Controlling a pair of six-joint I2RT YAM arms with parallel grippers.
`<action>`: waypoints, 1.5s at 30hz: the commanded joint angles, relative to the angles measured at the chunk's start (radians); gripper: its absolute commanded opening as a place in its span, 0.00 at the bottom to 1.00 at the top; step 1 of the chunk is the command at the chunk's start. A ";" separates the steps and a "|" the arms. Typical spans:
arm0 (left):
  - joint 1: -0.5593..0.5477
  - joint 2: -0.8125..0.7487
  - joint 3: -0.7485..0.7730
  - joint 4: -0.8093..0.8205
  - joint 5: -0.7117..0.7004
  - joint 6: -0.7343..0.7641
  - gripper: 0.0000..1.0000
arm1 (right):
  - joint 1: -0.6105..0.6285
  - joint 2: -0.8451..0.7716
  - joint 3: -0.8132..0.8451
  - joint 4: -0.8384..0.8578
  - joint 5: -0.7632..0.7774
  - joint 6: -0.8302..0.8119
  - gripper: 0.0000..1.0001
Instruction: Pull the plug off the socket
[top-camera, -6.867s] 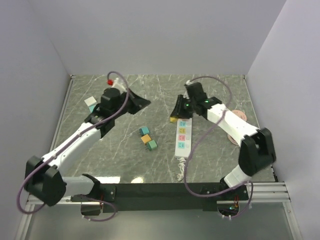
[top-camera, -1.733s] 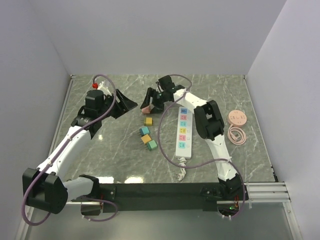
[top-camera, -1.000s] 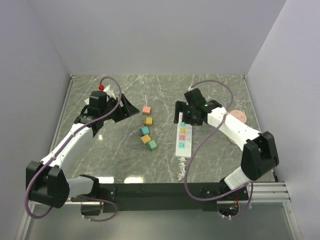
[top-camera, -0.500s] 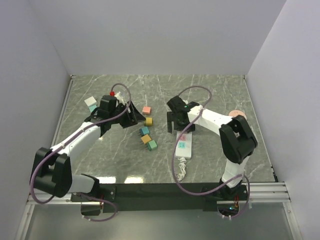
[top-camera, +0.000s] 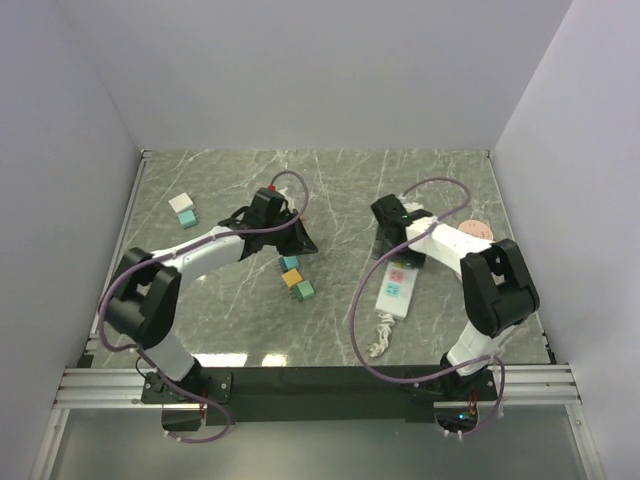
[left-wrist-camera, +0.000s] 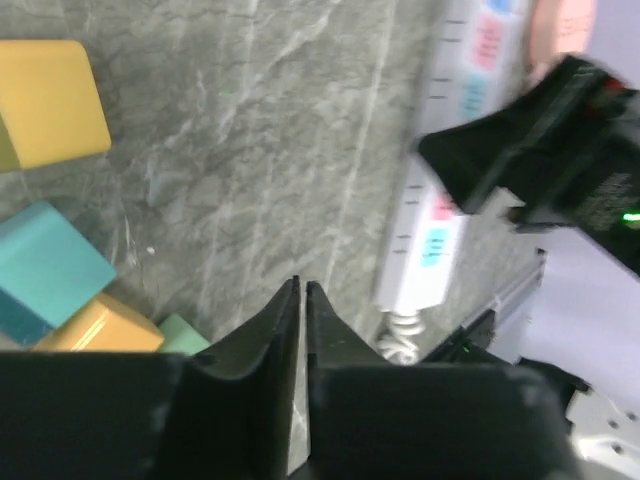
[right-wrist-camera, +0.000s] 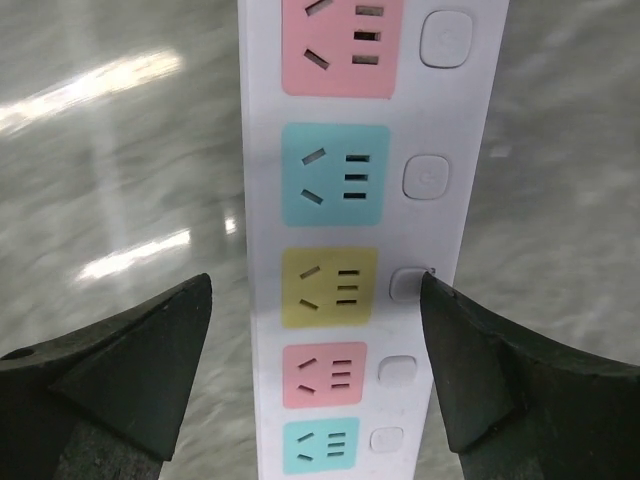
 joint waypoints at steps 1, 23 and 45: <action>-0.025 0.073 0.067 -0.048 -0.086 -0.024 0.10 | -0.108 0.016 -0.084 -0.092 0.045 0.061 0.91; -0.174 0.104 0.137 -0.179 -0.234 -0.070 0.01 | -0.307 -0.084 0.008 -0.093 -0.086 -0.092 0.96; -0.165 -0.253 -0.005 -0.018 -0.228 0.026 0.36 | -0.250 -0.765 -0.224 0.214 -0.524 -0.072 0.88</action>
